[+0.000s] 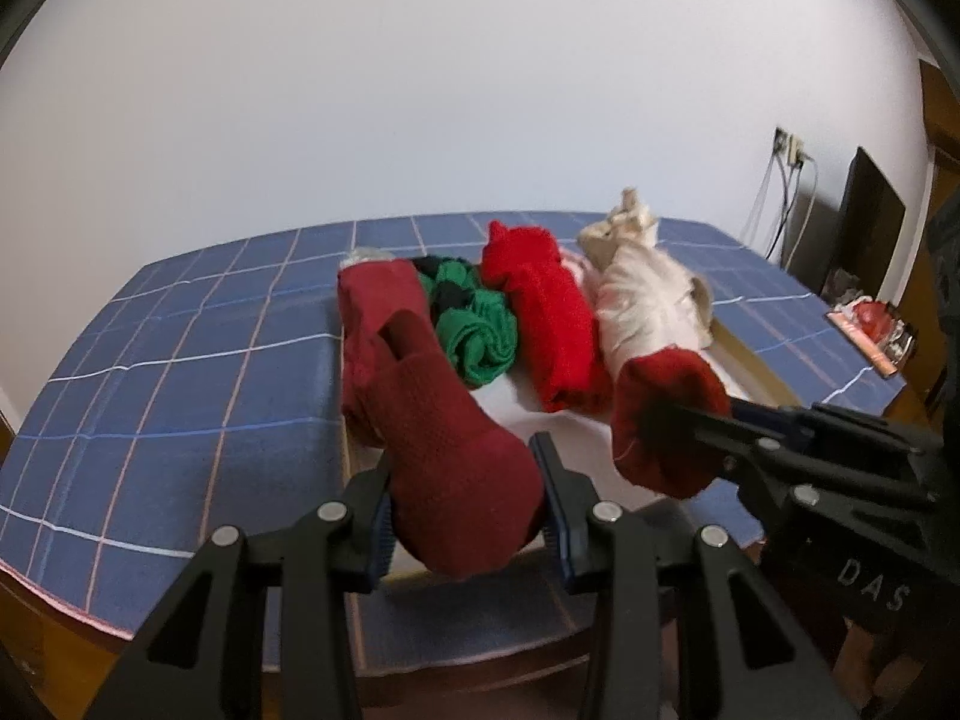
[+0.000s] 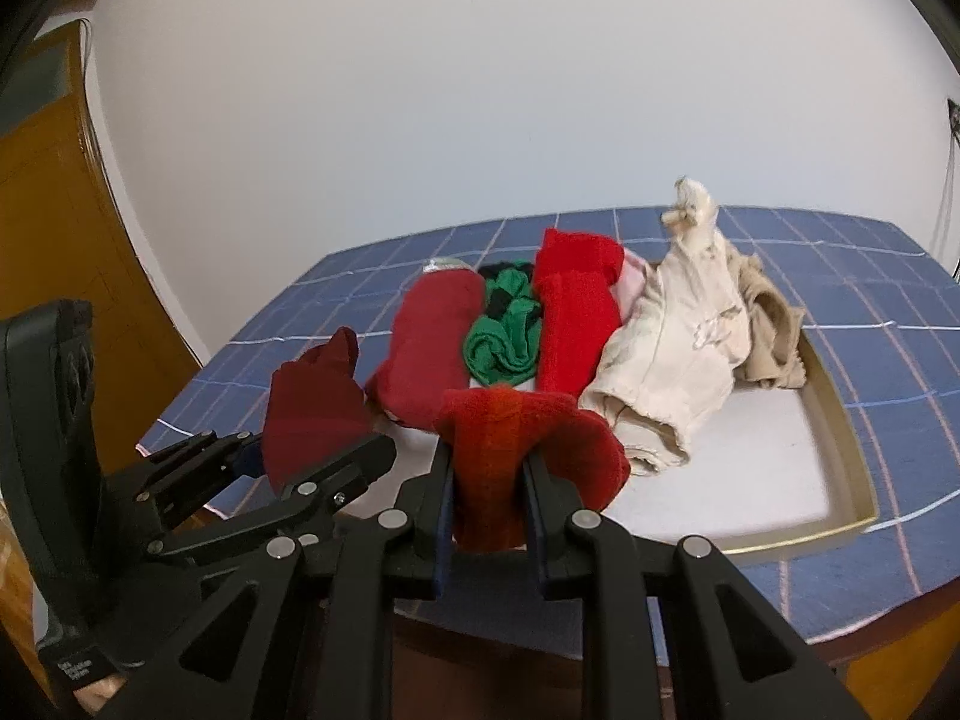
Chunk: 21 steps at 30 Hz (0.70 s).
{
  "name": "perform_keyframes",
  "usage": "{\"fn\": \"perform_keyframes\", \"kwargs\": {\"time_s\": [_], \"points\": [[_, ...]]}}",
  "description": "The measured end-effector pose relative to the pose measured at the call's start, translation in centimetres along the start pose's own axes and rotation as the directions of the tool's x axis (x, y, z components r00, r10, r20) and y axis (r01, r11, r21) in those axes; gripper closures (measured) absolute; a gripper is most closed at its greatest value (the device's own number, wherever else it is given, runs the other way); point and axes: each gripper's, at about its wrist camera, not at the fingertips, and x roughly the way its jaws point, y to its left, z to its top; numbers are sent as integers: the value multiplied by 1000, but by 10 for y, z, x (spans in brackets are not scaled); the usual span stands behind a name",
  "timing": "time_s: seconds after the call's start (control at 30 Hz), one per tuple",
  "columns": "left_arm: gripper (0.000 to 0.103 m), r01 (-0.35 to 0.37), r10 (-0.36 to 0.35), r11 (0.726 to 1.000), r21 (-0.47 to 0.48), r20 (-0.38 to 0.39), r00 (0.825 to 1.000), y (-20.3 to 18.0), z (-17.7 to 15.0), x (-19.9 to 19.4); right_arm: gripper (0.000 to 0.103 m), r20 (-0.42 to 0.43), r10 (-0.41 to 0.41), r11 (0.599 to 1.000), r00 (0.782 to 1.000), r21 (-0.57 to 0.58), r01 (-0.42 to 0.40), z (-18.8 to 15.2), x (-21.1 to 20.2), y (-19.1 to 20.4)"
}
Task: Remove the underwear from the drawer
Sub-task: 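Lower both red underwear into the tray and open both tools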
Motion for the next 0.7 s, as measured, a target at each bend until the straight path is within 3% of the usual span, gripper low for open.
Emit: {"fn": "perform_keyframes", "kwargs": {"time_s": [0.5,0.7], "points": [[65,-56,56,998,-8,-71,996,14,-4,52,81,-74,-11,1000,997,28,13,3,53,-6],[66,-83,85,996,30,-53,995,12,-5,58,81,-89,-4,999,996,40,8,2,63,-7]]}}
